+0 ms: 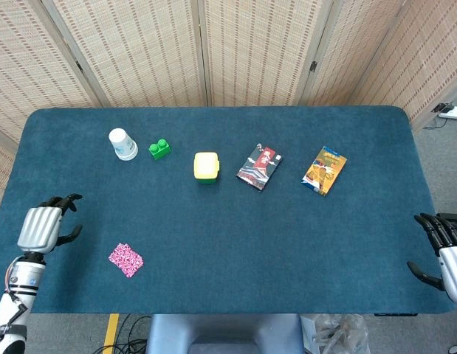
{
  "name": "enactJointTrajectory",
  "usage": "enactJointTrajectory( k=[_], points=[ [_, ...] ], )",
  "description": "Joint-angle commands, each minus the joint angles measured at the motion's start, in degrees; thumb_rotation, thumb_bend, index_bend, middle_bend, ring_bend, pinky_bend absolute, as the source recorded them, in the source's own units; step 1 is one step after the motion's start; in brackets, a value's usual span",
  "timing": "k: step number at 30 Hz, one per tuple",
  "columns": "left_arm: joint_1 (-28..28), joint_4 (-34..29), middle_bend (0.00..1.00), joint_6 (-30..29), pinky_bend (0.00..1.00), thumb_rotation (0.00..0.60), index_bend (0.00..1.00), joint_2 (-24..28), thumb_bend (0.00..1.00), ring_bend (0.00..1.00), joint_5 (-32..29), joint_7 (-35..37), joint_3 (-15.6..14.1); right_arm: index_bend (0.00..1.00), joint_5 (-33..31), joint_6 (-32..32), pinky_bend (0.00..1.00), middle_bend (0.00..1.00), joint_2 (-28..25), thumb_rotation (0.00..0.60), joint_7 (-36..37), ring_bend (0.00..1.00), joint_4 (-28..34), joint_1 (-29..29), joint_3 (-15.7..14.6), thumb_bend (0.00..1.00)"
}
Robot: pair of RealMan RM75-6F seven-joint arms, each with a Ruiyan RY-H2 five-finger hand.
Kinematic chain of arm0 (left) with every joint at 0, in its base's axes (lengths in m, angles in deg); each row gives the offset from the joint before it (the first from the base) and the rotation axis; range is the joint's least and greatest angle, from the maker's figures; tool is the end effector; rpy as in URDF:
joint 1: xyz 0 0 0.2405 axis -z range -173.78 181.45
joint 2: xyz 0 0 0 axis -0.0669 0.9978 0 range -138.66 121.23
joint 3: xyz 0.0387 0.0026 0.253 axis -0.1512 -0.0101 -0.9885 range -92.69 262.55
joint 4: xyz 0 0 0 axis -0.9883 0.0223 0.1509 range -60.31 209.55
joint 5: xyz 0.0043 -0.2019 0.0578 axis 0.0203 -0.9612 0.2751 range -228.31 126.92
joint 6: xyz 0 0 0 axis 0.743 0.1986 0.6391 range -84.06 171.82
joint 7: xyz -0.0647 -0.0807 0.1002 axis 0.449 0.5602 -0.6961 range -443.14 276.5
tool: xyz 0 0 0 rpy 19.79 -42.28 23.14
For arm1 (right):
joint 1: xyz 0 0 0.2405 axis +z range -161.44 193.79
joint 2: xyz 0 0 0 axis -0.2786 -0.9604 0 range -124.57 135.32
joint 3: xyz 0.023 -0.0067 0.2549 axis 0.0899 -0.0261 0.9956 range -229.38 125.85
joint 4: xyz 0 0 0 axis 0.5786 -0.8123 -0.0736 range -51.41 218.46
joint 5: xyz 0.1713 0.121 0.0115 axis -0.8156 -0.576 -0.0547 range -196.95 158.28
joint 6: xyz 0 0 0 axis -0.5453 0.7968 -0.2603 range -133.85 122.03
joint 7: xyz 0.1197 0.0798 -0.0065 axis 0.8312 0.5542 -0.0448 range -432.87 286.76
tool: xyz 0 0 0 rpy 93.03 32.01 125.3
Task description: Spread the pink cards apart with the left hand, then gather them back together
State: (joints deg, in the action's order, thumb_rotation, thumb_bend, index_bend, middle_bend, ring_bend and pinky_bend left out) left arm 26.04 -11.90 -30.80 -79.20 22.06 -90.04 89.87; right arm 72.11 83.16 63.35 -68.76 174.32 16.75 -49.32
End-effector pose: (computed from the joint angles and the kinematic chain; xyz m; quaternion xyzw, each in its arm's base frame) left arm -0.2864 0.2824 0.1253 -0.6276 -0.3661 -0.3699 0.5789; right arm -0.3191 -0.1561 0.1981 0.6084 -0.3540 0.3850 0.5969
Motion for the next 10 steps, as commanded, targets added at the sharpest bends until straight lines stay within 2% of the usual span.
enactJointTrajectory(
  k=[1, 10],
  points=[
    [-2.9, -1.2, 0.37, -3.4, 0.34, 0.6, 0.27, 0.5, 0.32, 0.25, -0.4, -0.4, 0.3, 0.11, 0.8, -1.3, 0.19, 0.15, -0.5, 0.6, 1.1, 0.13, 0.0, 0.8, -0.5, 0.26],
    [-9.9, -5.0, 0.35, -11.5, 0.3, 0.6, 0.26, 0.9, 0.32, 0.23, 1.0, -3.0, -2.0, 0.09, 0.4, -1.9, 0.19, 0.15, 0.4, 0.6, 1.7, 0.12, -0.5, 1.8, -0.1, 0.27]
  ],
)
